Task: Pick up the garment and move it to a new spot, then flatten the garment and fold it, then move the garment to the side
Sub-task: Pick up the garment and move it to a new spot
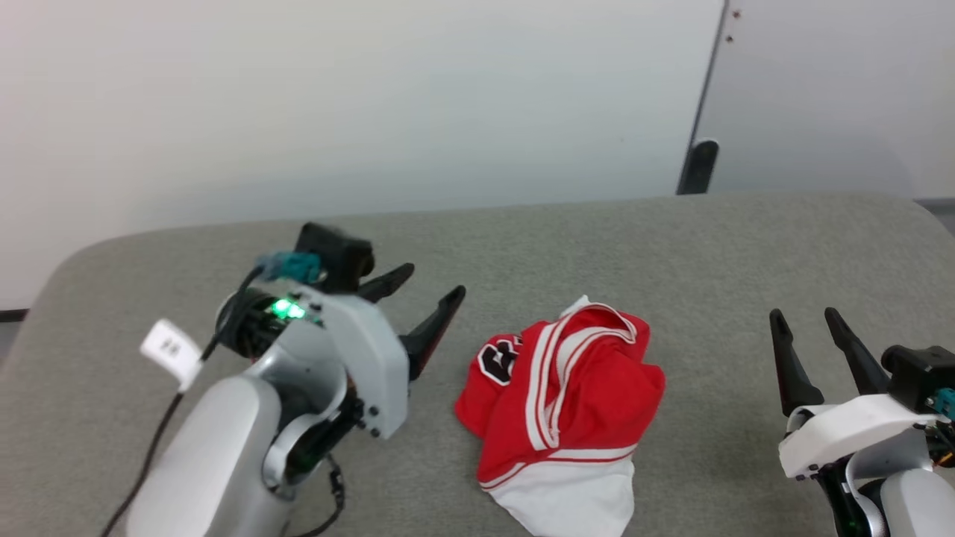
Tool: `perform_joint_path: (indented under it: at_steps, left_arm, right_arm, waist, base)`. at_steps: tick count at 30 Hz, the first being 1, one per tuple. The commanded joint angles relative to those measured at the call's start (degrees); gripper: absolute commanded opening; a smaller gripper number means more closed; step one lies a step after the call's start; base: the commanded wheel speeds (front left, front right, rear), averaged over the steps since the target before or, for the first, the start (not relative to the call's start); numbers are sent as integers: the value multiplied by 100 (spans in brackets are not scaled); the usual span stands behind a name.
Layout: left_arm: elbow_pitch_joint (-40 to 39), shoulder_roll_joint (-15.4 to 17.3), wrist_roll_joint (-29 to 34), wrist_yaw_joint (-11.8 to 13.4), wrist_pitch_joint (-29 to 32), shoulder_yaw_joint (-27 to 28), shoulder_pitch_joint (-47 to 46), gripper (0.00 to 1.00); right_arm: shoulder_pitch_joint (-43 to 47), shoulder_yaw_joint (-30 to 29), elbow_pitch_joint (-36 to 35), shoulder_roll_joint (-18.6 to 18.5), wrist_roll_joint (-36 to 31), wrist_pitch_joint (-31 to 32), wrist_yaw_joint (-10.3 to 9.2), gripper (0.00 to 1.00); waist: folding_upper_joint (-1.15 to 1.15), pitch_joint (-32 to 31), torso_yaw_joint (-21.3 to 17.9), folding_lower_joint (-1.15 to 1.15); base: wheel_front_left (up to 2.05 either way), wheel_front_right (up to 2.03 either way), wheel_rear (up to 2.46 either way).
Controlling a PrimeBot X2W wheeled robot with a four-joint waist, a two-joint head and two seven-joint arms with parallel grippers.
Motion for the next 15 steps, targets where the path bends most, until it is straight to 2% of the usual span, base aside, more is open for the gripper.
perform_joint_path:
  at_steps: [1,7,15]
  left_arm:
    - [-24,100,22,-26,-206,-31,148,100]
    - [-87,466,68,-37,-1416,121,531,100]
    - [115,599,280,171,-2863,599,1272,100]
  right_arm:
    - [108,-41,-59,-4,-4,15,2,100]
    - [311,-162,-243,4,-49,79,2,100]
    - [580,-326,-349,-3,-99,60,2,100]
  waist:
    - [0,-144,189,0]
    - [0,-199,310,0]
    - [0,-261,403,0]
  base:
    - [0,0,0]
    - [0,0,0]
    - [0,0,0]
